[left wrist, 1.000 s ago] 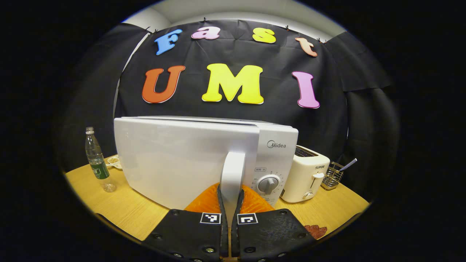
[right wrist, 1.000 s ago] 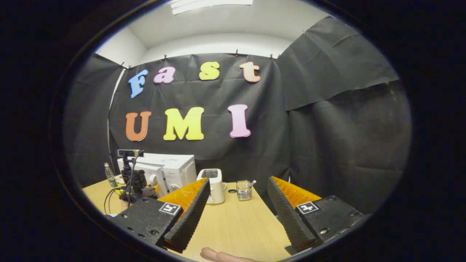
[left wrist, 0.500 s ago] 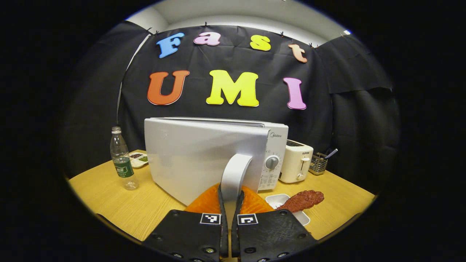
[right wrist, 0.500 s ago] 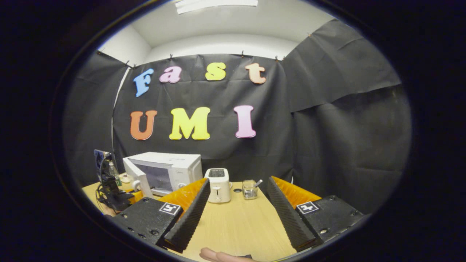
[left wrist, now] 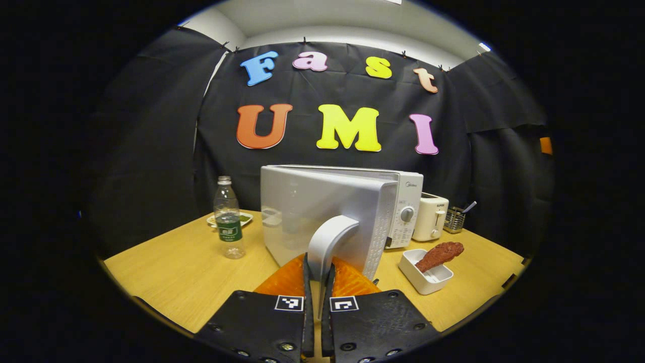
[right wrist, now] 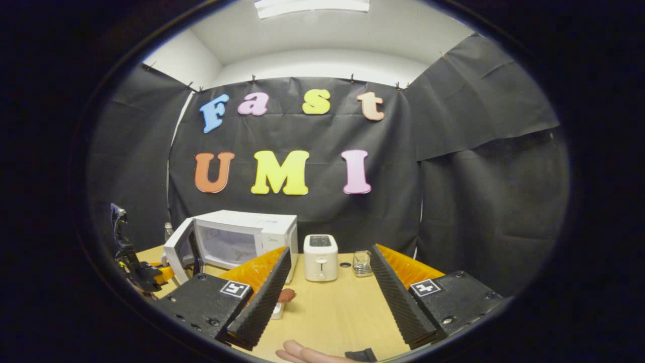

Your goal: Open the microwave oven with the left hand, put the food in, and close the microwave oven.

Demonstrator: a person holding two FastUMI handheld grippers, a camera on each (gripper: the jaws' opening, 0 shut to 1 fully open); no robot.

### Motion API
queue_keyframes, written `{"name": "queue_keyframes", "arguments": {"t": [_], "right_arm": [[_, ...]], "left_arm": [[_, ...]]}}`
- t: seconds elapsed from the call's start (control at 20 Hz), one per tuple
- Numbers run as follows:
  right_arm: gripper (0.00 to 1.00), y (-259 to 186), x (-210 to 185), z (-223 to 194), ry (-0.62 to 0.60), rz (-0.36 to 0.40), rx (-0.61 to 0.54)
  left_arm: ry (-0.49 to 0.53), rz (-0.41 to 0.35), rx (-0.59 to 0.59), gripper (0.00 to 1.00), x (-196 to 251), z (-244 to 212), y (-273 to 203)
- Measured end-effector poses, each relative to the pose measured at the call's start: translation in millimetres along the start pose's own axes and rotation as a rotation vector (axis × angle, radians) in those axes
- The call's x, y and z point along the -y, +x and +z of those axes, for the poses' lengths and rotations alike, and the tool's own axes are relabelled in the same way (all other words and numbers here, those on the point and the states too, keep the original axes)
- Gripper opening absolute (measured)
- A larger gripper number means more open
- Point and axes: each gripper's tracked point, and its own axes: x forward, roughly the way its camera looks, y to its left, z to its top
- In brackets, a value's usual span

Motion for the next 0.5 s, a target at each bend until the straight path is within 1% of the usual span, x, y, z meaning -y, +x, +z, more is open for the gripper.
{"name": "queue_keyframes", "arguments": {"t": [0.1,0.15,0.2,0.25,0.3,0.35,0.4,0.45,0.5], "right_arm": [[0.9,0.3,-13.1,-4.3,-0.005,0.024,-0.012],[1.0,-0.3,-18.5,-7.0,-0.013,0.035,-0.015],[1.0,-0.7,-23.3,-8.5,-0.02,0.042,-0.018],[1.0,-0.8,-26.6,-12.6,-0.025,0.048,-0.021],[1.0,0.1,-30.9,-15.0,-0.028,0.055,-0.025],[1.0,1.3,-35.0,-17.3,-0.03,0.062,-0.03],[0.9,3.0,-38.4,-19.7,-0.031,0.067,-0.037],[1.0,5.0,-41.6,-21.8,-0.033,0.07,-0.047],[1.0,5.7,-44.3,-24.7,-0.031,0.075,-0.057]], "left_arm": [[0.001,0.067,-0.017,0.09,-40.4,-6.4,-13.2],[-0.009,0.083,-0.036,0.11,-57.9,-14.3,-20.6],[-0.019,0.109,-0.04,0.14,-75.9,-19.1,-31.4],[-0.02,0.137,-0.039,0.14,-93.7,-23.0,-43.0],[-0.026,0.143,-0.036,0.26,-106.6,-24.0,-54.3],[-0.035,0.152,-0.031,0.4,-116.9,-23.7,-63.0],[-0.043,0.176,-0.025,0.65,-129.7,-22.8,-68.9],[-0.043,0.192,-0.024,0.68,-138.6,-21.6,-78.1],[-0.035,0.2,-0.023,0.67,-142.5,-19.7,-83.1]]}}
